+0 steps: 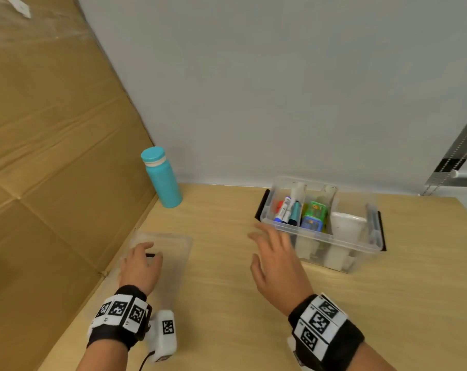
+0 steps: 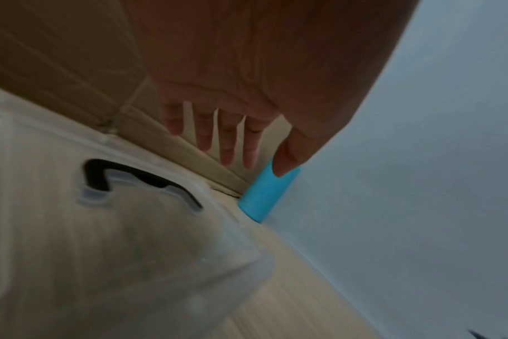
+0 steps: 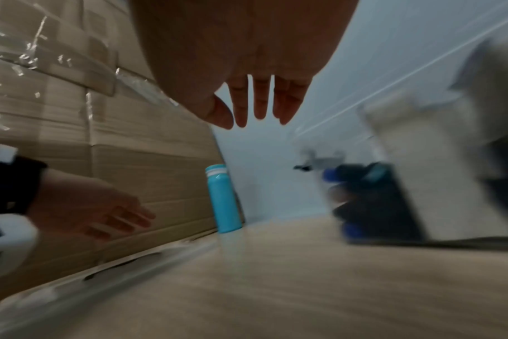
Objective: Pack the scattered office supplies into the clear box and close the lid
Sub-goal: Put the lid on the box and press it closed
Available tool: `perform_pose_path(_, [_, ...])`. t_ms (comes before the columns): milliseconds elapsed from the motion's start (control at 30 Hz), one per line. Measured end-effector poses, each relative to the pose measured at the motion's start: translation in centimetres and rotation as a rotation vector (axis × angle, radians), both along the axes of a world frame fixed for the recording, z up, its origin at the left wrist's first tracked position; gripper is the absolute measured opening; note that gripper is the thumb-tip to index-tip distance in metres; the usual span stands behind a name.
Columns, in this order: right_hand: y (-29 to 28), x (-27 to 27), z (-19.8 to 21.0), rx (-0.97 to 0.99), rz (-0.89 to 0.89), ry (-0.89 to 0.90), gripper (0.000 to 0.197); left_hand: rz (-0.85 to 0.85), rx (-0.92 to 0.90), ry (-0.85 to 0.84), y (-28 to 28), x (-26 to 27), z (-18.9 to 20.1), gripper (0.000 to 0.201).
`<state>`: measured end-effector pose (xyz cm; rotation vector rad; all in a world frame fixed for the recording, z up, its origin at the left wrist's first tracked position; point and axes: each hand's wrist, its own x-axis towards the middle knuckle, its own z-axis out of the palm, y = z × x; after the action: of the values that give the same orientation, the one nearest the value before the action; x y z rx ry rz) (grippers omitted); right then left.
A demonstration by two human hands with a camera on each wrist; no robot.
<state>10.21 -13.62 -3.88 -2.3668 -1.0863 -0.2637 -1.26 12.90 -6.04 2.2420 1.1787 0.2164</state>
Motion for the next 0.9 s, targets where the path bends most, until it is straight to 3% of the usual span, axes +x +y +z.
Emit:
perform_pose_path(167, [8.4,-1.8,-2.8,-0.197,0.266,0.354,0.038,0.104,-0.092,0.127,4.2,-1.6,-1.1,0.057])
perform_pose_path(267, [12.5,-2.4,-4.3,-0.348,0.233,0.592,0.049,0.074,-0.126,0.155,5.0,-1.7,-1.7,0.061])
perform_pose_path(367, [15.3,-2.3,-5.1,-0.3,0.158,0.705,0.06,0.03,-0.099,0.187,5.2,-1.3,-2.2,0.065])
perform_pose_path(533, [16.5,-0.9,-6.2,-0.241,0.018,0.655,0.061,-0.055,-0.09,0.207,4.7,-0.2,-2.8,0.078])
perform_pose_path(767, [13.7,-0.3,-7.0,-0.234,-0.048,0.604,0.063,-0.137,-0.047,0.22,3.0,1.2,-2.6,0.072])
perform_pose_path(900, [11.3,-0.3,-6.8,-0.132,-0.055,0.64,0.067,-0.112,-0.187,-0.08,2.3,1.2,-2.7,0.065])
